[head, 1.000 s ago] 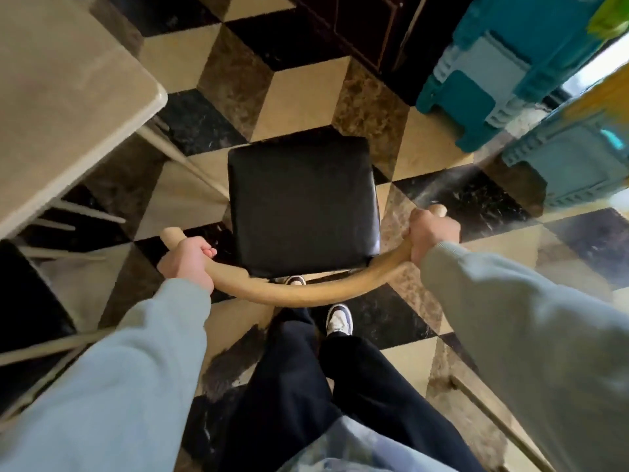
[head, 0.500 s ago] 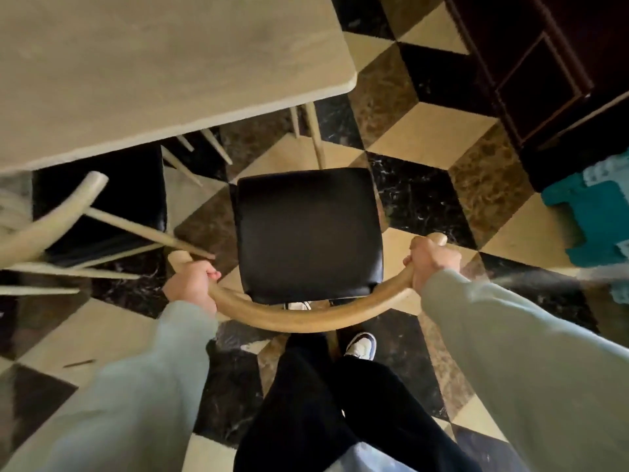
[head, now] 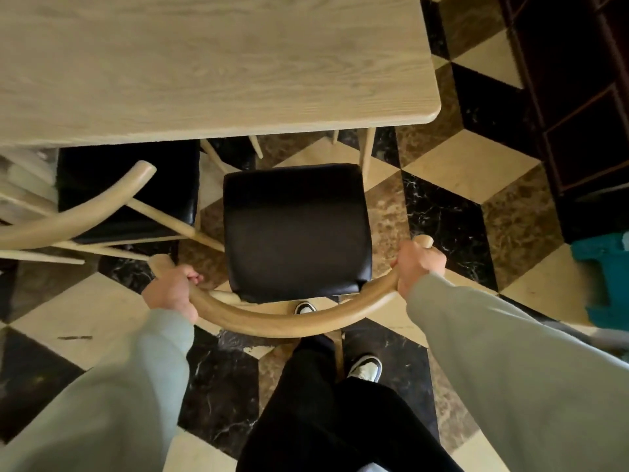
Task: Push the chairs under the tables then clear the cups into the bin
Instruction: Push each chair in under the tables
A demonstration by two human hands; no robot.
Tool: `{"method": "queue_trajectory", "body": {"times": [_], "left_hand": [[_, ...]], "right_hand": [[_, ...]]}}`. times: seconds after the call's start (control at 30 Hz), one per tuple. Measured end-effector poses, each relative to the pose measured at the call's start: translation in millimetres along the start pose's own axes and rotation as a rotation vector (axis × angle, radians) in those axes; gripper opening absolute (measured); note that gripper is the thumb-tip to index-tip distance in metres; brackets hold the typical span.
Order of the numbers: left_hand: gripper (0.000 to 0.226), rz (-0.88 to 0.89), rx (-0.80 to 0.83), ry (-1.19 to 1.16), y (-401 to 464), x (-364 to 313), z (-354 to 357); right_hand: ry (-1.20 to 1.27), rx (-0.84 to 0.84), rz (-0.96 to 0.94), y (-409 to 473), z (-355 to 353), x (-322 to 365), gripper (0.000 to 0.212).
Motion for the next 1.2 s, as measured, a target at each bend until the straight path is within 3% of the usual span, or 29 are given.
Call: {"method": "queue_trajectory", "body": {"times": [0.17, 0.37, 0.57, 0.77, 1.2], "left_hand": [[0.007, 0.075, -0.158, 0.158, 3.1, -36.5, 4.0], [0.014, 0.103, -0.125, 0.236, 7.1, -62.0, 41.0], [0.003, 0.146, -0.085, 0.274, 12.6, -81.0, 77.7], [0.009, 0.21, -0.024, 0.26, 18.5, -92.6, 112.7], [0.006, 0.182, -0.024, 0.248, 30.7, -117.5, 162.5]], "right_hand": [[0.018, -0.014, -0.016, -0.8, 38.0, 22.4, 0.027], [0.028, -0.062, -0.005, 16.9, 63.7, 42.5, 0.016], [0.039, -0.088, -0.007, 44.7, 86.1, 65.1, 0.024], [0.077, -0.108, 0.009, 70.3, 99.3, 82.0, 0.018], [0.074, -0.087, 0.031, 114.0, 125.7, 118.0, 0.013]]}}
Point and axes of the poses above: each hand's wrist, its own y-axis towards the middle knuckle, its own z-axis out of the palm, x = y × z, the point moved 3 cm from there along y, towards the middle knuckle, and after that the axes turned 14 degrees about -z, right-handed, at the moved point
